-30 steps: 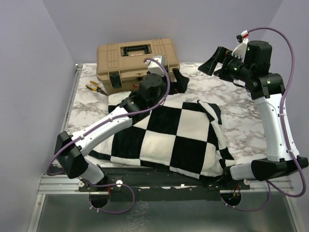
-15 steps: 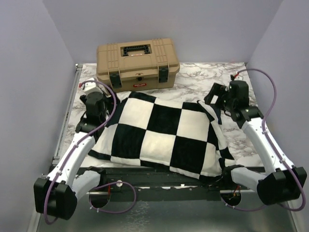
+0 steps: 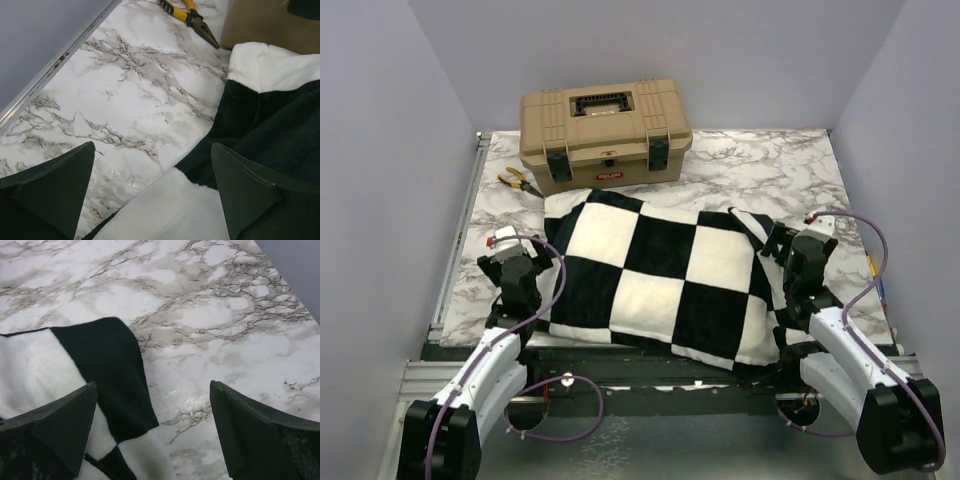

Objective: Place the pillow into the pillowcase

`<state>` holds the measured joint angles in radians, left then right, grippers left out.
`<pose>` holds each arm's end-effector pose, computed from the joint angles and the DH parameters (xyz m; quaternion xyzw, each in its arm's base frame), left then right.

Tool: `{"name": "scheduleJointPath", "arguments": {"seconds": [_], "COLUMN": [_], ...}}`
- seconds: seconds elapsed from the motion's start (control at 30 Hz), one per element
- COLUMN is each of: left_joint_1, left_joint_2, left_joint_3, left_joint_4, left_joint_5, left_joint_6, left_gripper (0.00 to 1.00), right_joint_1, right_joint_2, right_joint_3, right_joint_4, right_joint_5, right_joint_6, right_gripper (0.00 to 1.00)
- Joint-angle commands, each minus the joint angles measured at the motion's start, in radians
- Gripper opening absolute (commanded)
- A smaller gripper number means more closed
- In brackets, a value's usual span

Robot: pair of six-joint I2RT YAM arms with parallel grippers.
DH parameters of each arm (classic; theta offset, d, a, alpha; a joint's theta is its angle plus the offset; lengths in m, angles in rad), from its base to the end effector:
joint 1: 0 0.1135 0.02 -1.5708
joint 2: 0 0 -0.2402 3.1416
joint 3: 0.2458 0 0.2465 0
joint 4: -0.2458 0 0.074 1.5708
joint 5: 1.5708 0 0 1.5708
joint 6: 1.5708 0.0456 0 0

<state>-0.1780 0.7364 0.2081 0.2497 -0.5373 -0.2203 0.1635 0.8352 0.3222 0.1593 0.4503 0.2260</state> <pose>0.1887 -0.0102 0.1750 -0.1760 0.7662 0.0929 0.6109 0.2050 0.0137 0.1867 0.1526 0.7954 -0.0719 0.5822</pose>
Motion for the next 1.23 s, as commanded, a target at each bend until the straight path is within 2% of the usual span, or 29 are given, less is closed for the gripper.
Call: {"name": "scheduleJointPath", "arguments": {"seconds": [0.0, 0.07, 0.17, 0.37, 0.4, 0.47, 0.53, 0.57, 0.6, 0.63, 0.7, 0.77, 1.2], "left_joint_1": [0.005, 0.005, 0.006, 0.006, 0.006, 0.02, 0.022, 0.024, 0.025, 0.026, 0.025, 0.025, 0.017], "left_joint_2": [0.054, 0.133, 0.271, 0.638, 0.7, 0.798, 0.921, 0.933, 0.905, 0.907, 0.917, 0.92, 0.915], "left_joint_3": [-0.147, -0.179, -0.135, -0.001, 0.021, 0.084, 0.067, 0.059, 0.066, 0.059, 0.054, 0.062, 0.06], "left_joint_4": [0.397, 0.502, 0.558, 0.806, 0.864, 0.87, 1.028, 1.075, 1.0, 1.014, 1.051, 1.037, 1.03], "left_joint_5": [-0.073, -0.071, -0.057, -0.021, -0.007, 0.048, 0.105, 0.117, 0.125, 0.132, 0.156, 0.158, 0.167], "left_joint_6": [0.022, 0.021, 0.046, 0.153, 0.185, 0.166, 0.2, 0.205, 0.189, 0.196, 0.207, 0.209, 0.216], "left_gripper": [0.99, 0.99, 0.99, 0.99, 0.99, 0.99, 0.98, 0.99, 0.99, 0.99, 0.99, 0.99, 0.99], "right_joint_1": [0.0, 0.0, -0.005, -0.049, -0.06, -0.116, -0.169, -0.183, -0.185, -0.186, -0.19, -0.191, -0.191], "right_joint_2": [0.118, 0.209, 0.315, 0.49, 0.518, 0.599, 0.699, 0.73, 0.712, 0.693, 0.72, 0.699, 0.711], "right_joint_3": [-0.045, -0.071, -0.09, -0.084, -0.082, -0.086, -0.087, -0.099, -0.096, -0.09, -0.101, -0.093, -0.097], "right_joint_4": [0.272, 0.363, 0.54, 0.841, 0.888, 0.988, 1.081, 1.166, 1.121, 1.07, 1.145, 1.09, 1.122], "right_joint_5": [0.101, 0.107, 0.111, -0.082, -0.106, -0.166, -0.217, -0.229, -0.233, -0.239, -0.242, -0.236, -0.239], "right_joint_6": [-0.109, -0.103, -0.131, -0.252, -0.249, -0.194, -0.147, -0.161, -0.152, -0.142, -0.146, -0.143, -0.152], "right_gripper": [1.0, 1.0, 1.0, 1.0, 1.0, 1.0, 1.0, 1.0, 1.0, 1.0, 1.0, 1.0, 1.0]}}
